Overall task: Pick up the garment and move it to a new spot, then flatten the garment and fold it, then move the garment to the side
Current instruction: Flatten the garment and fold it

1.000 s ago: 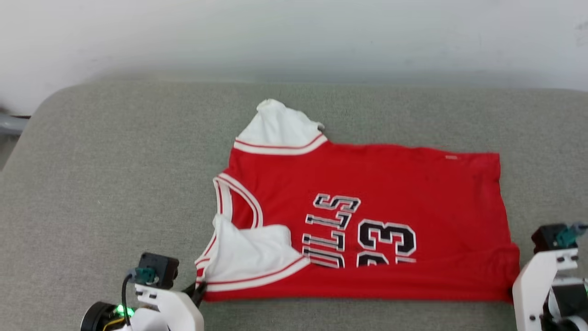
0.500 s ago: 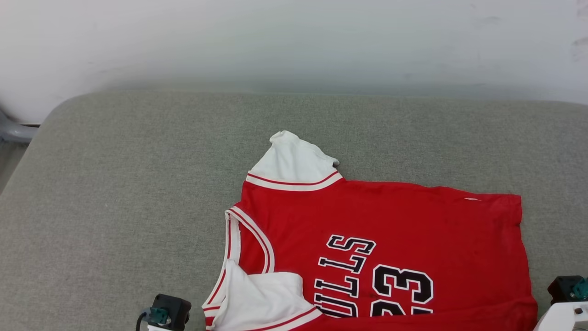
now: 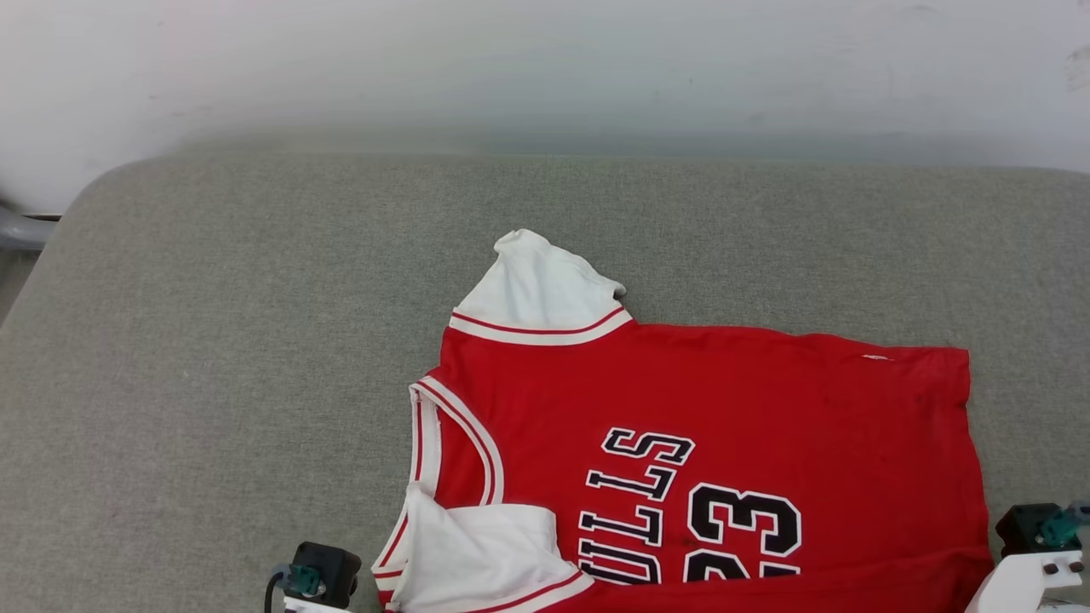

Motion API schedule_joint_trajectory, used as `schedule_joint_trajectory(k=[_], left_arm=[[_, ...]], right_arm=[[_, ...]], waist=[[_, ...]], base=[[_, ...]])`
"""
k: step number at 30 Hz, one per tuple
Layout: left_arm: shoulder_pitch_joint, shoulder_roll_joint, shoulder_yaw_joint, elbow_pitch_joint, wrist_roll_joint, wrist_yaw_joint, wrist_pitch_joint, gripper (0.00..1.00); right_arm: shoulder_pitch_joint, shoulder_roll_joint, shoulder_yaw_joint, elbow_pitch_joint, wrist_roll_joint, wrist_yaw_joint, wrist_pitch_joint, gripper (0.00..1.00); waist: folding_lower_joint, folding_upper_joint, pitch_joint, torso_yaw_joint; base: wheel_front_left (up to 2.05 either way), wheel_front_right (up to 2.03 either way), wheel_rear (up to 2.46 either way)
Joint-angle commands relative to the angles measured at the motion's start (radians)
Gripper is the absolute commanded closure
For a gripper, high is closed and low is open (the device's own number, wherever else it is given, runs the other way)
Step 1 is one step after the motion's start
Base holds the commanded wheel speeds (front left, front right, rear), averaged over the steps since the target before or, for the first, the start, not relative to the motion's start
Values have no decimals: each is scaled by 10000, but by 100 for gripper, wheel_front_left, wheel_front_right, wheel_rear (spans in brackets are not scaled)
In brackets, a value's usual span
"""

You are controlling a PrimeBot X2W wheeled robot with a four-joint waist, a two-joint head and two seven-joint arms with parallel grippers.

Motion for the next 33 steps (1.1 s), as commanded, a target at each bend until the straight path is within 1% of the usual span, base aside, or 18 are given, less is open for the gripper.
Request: schedule_joint_trajectory(k=[1,2,5,7,11,13,15,18,20,24,28,33], left_arm=[[-174,-21,-5,148,51,-2,-105,0],[-226,80,30,160,128,66,-156,0],[-314,311,98,-35,335,226,-133,0],[-355,370,127,-178,380,283,-125,0],[-634,811,343,-928,598,377,-89,0],[-955,1000,517,-1341,656,350,-38,0],[-1404,1152,725,-1766,545,232,142,0],[-2399,1540,1025,-2123,506,-92,653,0],[-3188,1696,1173,-2264,396,-372,1101,0],[-5001,1993,1098,-2071,323,-1150,2368,0],[-6839,1704,876,-1210,190,-1888,3501,0],[-8649,1383,636,363,270,-2555,4393,0]], right_arm=[[-212,-41,120,199,-47,-19,-312,0],[-274,-29,170,199,123,-18,-342,0],[-439,-154,182,-92,169,-15,-537,0],[-504,-190,160,-213,214,-15,-571,0],[-641,-271,76,-917,442,-16,-449,0],[-787,-360,44,-1404,532,-15,-406,0],[-967,-401,-40,-1908,589,-15,-316,0],[-1298,-429,5,-2672,660,-15,-142,0],[-1606,-365,114,-3163,804,-15,-11,0],[-2282,-317,315,-3917,890,-15,175,0],[-2841,-104,521,-4415,916,-15,283,0],[-3114,245,790,-4847,766,-15,293,0]], waist=[[0,0,-37,-18],[0,0,-119,-59],[0,0,-198,-151],[0,0,-212,-189],[0,0,-165,-376],[0,0,-68,-498],[0,0,114,-634],[0,0,483,-943],[0,0,832,-1189],[0,0,1564,-1656],[0,0,2202,-2036],[0,0,2914,-2428]], base=[[0,0,0],[0,0,0],[0,0,0],[0,0,0],[0,0,0],[0,0,0],[0,0,0],[0,0,0],[0,0,0],[0,0,0],[0,0,0],[0,0,0]])
